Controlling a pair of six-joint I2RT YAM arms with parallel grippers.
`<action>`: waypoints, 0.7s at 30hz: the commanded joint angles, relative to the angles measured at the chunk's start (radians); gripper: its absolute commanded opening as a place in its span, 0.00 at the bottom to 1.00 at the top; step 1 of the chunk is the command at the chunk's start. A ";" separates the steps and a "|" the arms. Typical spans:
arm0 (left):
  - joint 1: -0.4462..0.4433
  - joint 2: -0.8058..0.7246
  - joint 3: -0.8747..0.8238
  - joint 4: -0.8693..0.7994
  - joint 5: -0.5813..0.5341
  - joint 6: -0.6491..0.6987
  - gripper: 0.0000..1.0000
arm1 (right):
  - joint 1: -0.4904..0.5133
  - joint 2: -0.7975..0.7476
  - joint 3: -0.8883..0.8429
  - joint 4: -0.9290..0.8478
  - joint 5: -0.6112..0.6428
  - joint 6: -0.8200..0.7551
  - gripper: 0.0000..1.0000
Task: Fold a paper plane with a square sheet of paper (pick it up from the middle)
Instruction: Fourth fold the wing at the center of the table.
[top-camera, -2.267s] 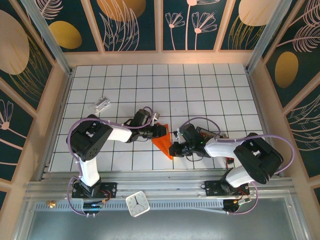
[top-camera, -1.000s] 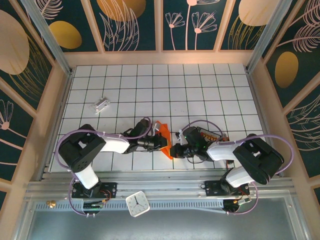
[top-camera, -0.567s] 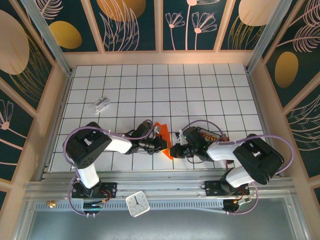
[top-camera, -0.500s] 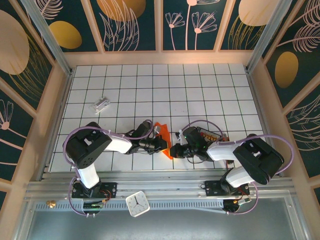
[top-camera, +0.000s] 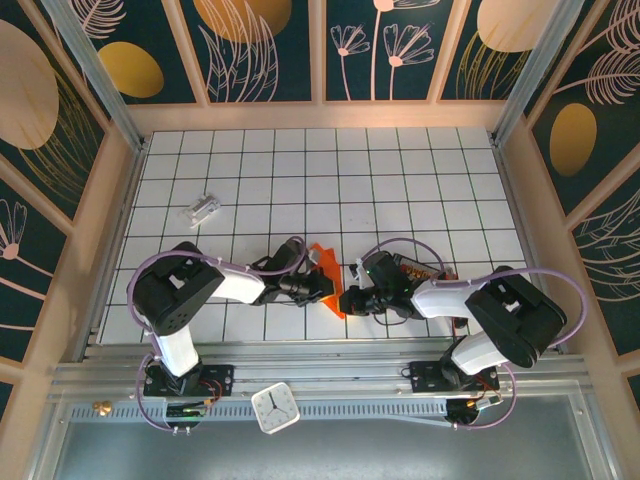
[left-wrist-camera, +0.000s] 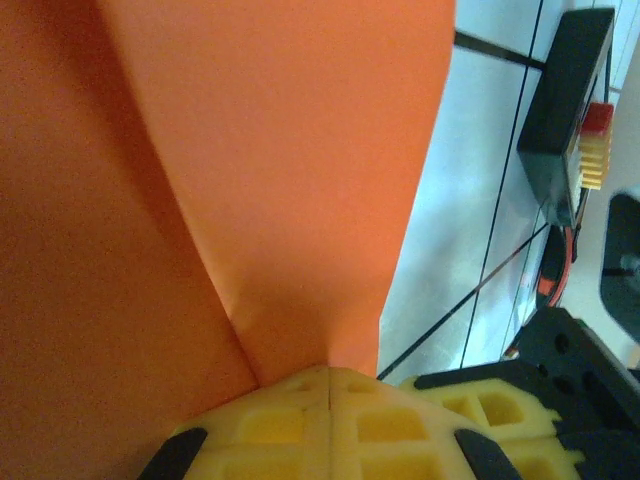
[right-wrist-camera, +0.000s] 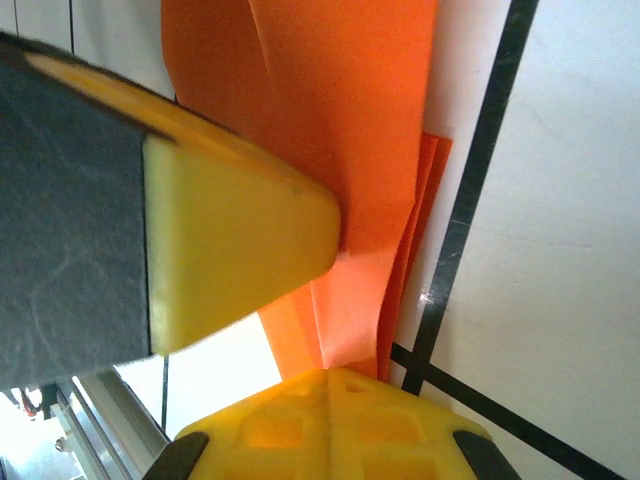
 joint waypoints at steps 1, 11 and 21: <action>0.044 0.027 0.030 -0.065 -0.053 0.041 0.00 | 0.011 0.075 -0.041 -0.237 0.112 -0.028 0.00; 0.137 0.061 0.078 -0.112 -0.058 0.115 0.00 | 0.020 0.099 -0.026 -0.255 0.115 -0.035 0.00; 0.212 0.118 0.142 -0.138 -0.042 0.172 0.00 | 0.024 0.103 -0.025 -0.267 0.119 -0.036 0.00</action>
